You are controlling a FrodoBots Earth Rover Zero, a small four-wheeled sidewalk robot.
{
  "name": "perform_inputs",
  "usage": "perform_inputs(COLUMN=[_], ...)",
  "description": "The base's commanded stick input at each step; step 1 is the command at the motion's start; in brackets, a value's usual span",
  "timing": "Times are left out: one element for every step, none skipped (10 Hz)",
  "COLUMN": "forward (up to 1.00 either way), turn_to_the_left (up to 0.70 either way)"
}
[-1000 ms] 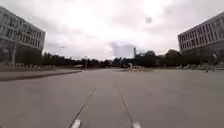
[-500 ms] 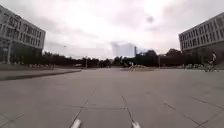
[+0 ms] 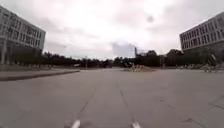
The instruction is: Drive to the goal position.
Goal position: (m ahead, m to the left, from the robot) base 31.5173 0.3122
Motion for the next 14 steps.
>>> perform_inputs(forward=[1.0, 1.0, 1.0, 1.0, 1.0, 1.0, 1.0, 1.0, 1.0, 1.0, 1.0, 1.0, 1.0, 1.0], turn_to_the_left=[0.0, 0.0, 0.0, 0.0, 0.0, 0.0, 0.0, -0.07, -0.17, -0.28, -0.06, 0.0, -0.04, -0.13])
